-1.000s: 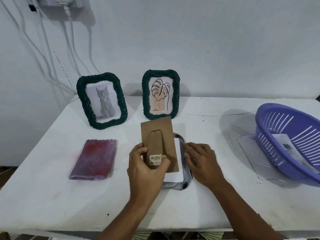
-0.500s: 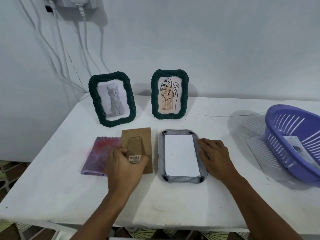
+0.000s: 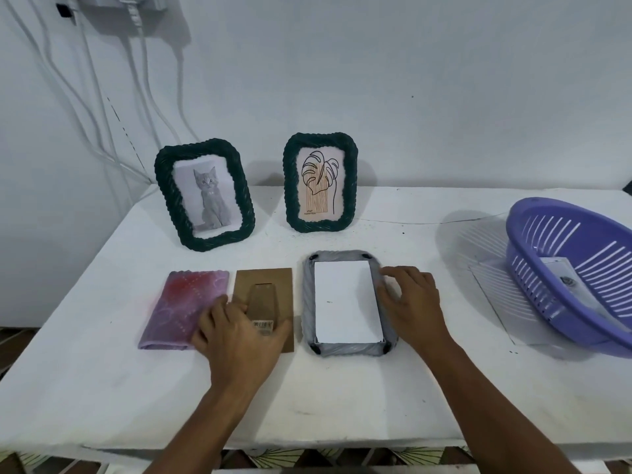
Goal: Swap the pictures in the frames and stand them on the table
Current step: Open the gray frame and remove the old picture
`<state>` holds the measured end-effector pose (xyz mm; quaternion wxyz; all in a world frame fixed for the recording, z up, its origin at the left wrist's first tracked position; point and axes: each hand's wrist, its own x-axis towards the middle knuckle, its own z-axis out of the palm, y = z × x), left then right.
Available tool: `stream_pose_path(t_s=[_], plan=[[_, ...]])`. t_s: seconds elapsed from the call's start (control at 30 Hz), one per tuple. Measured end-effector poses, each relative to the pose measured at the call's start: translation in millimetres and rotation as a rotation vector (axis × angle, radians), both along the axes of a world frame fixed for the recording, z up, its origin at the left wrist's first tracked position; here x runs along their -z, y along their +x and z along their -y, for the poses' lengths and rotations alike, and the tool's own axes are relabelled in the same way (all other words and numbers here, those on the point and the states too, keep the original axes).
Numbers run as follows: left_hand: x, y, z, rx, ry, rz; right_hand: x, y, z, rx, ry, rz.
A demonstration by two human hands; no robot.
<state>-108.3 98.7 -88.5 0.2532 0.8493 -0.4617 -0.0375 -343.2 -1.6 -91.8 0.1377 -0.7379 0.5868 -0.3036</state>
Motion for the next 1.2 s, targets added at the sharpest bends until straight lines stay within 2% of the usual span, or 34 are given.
stream_pose_path(t_s=[0.17,0.3,0.5,0.93,1.2], plan=[[-13,-21,11,0.275,-0.145,0.042,-4,17,-14,0.111,0.095,-0.063],[-8,-38,31,0.403,-0.072,0.024,-1,21,-17,0.126,0.111,-0.107],[-5,-51,39,0.369,0.086,0.034,3,24,-20,0.134,0.070,-0.102],[-3,-56,40,0.317,-0.034,-0.121,6,27,-25,0.123,0.008,-0.054],[-9,-55,39,0.336,0.043,-0.189,7,27,-25,0.066,-0.219,-0.107]])
